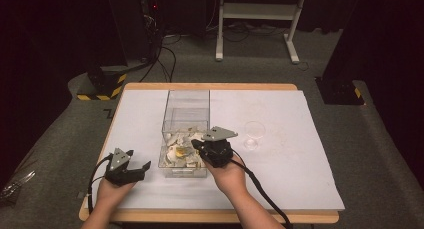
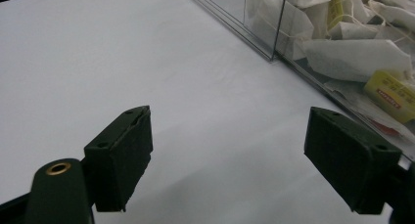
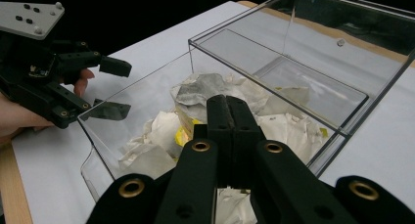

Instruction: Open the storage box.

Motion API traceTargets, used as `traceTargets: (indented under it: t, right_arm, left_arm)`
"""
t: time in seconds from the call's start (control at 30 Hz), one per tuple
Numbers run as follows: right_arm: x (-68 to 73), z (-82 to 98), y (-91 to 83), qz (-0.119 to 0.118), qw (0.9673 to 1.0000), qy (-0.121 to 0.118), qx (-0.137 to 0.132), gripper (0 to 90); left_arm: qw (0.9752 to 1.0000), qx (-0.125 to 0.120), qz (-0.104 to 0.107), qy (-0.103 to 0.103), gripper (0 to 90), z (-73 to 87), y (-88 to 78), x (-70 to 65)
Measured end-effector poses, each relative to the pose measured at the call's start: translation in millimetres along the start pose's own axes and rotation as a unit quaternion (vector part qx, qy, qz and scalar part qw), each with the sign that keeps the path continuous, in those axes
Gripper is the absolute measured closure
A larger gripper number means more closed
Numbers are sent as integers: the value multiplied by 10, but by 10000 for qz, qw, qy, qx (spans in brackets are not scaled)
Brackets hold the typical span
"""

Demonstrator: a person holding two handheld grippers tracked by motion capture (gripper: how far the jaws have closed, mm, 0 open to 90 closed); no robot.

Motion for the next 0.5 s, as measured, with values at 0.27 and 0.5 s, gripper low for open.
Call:
traceTargets:
  t: [0.27, 0.5]
  right_arm:
    - [22, -69, -32, 1, 9998, -3, -177, 900]
    - [60, -124, -68, 9, 9996, -93, -257, 900]
  left_arm:
    - [10000, -47, -5, -41, 187, 0, -8, 5]
    - [10000, -34, -12, -45, 187, 0, -4, 0]
Point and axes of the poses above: each handheld gripper's, and its own axes: y roughly forward along the jaws, z roughly out of its underside, x roughly to its left, the point moved 4 cm from there along y, roughly forward along the jaws, and after that the axes turned 4 degrees about -z, right-handed, at the moved point
